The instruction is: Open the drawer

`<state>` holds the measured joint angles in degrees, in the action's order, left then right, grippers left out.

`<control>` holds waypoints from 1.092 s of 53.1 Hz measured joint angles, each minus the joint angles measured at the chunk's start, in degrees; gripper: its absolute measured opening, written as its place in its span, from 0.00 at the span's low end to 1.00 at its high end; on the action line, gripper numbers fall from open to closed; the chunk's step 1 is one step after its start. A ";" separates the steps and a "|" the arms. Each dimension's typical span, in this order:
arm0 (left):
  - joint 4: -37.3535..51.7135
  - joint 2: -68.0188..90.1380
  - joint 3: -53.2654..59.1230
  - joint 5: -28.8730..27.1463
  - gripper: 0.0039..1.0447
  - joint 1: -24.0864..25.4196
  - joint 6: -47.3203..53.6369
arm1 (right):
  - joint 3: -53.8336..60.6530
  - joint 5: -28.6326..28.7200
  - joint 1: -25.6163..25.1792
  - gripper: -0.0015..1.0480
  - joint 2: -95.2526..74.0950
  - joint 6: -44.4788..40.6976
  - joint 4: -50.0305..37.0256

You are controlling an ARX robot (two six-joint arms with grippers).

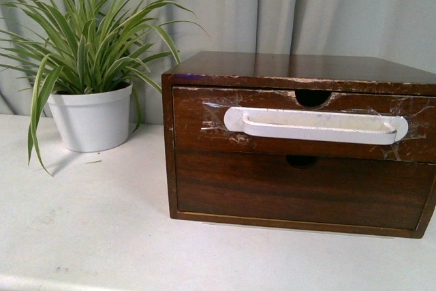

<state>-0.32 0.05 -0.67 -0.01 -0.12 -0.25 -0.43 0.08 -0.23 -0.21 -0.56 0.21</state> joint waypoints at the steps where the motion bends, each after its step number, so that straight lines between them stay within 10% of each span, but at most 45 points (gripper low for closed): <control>1: 0.00 0.00 0.00 0.02 0.94 0.02 0.00 | 0.00 0.00 0.00 0.91 0.00 0.00 0.00; 54: 0.00 0.00 0.00 0.02 0.94 0.02 0.00 | 0.00 0.00 0.00 0.91 0.00 0.00 0.00; 58: -4.98 5.03 -2.36 -17.07 0.94 -5.81 -4.35 | -3.37 12.52 -3.56 0.91 -5.05 -0.96 7.80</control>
<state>-5.30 5.08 -3.03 -17.08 -5.93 -4.60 -3.79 12.60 -3.79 -5.26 -1.52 8.01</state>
